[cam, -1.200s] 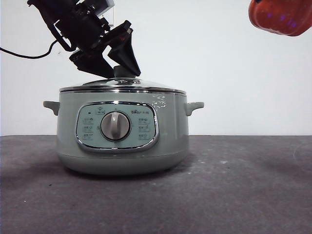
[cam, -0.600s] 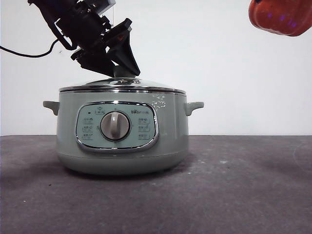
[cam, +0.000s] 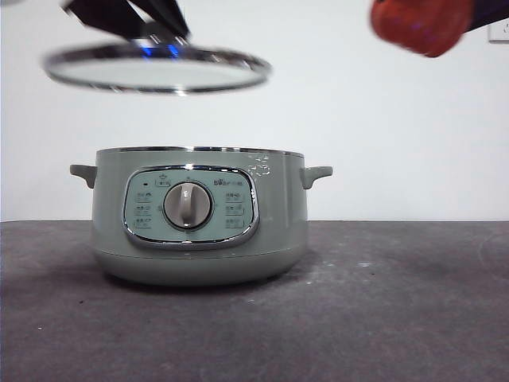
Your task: Pick up the pumpkin,open the lid,put the pumpkin in the pot,close the lid
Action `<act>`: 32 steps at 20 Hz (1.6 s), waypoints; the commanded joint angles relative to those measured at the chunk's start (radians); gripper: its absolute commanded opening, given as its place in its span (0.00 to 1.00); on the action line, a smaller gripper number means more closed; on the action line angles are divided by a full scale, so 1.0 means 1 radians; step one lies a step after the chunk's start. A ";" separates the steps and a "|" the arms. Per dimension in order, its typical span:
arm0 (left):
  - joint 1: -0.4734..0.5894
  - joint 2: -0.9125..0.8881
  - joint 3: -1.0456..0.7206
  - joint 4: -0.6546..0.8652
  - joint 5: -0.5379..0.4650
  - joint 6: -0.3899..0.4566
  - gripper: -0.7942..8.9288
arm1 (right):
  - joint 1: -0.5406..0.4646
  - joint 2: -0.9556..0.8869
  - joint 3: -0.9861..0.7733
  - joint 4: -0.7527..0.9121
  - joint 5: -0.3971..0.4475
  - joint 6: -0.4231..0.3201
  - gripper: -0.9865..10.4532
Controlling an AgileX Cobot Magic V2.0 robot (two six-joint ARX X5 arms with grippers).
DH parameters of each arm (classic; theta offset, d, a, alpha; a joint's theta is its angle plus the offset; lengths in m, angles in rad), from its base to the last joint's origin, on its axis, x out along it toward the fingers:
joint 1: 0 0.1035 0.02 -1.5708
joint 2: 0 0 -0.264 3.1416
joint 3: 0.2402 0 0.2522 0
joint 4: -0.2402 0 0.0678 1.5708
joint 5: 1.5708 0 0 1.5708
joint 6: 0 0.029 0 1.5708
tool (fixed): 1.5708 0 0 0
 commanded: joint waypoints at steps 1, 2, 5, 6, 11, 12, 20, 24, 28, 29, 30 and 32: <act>0.024 -0.113 0.004 -0.028 0.000 -0.002 0.07 | 0.051 0.097 0.035 0.058 -0.004 0.013 0.08; 0.034 -0.155 0.004 -0.066 -0.013 -0.002 0.07 | 0.075 0.145 0.063 0.074 0.002 0.013 0.08; 0.061 -0.271 0.004 -0.176 -0.043 -0.001 0.07 | 0.135 0.320 0.200 0.079 0.011 0.004 0.08; 0.067 -0.303 0.004 -0.203 -0.043 -0.001 0.07 | 0.151 0.382 0.253 0.079 0.011 -0.010 0.08; 0.078 -0.431 0.004 -0.312 -0.047 -0.002 0.07 | 0.211 0.690 0.512 0.076 0.016 -0.053 0.08; 0.078 -0.444 0.004 -0.326 -0.047 -0.003 0.07 | 0.220 0.745 0.554 0.075 0.021 -0.063 0.08; 0.078 -0.489 0.004 -0.380 -0.066 -0.003 0.07 | 0.272 0.985 0.643 0.111 0.146 -0.175 0.08; 0.077 -0.488 0.004 -0.385 -0.064 -0.003 0.07 | 0.275 1.031 0.643 0.116 0.146 -0.174 0.08; 0.077 -0.488 0.004 -0.388 -0.064 -0.003 0.07 | 0.283 1.055 0.643 0.098 0.146 -0.174 0.08; 0.077 -0.488 0.004 -0.389 -0.064 -0.003 0.07 | 0.285 1.059 0.643 0.087 0.146 -0.175 0.08; 0.077 -0.488 0.004 -0.391 -0.064 -0.002 0.07 | 0.290 1.066 0.643 0.076 0.145 -0.175 0.08; 0.077 -0.488 0.004 -0.392 -0.061 -0.002 0.07 | 0.290 1.073 0.642 0.054 0.146 -0.175 0.08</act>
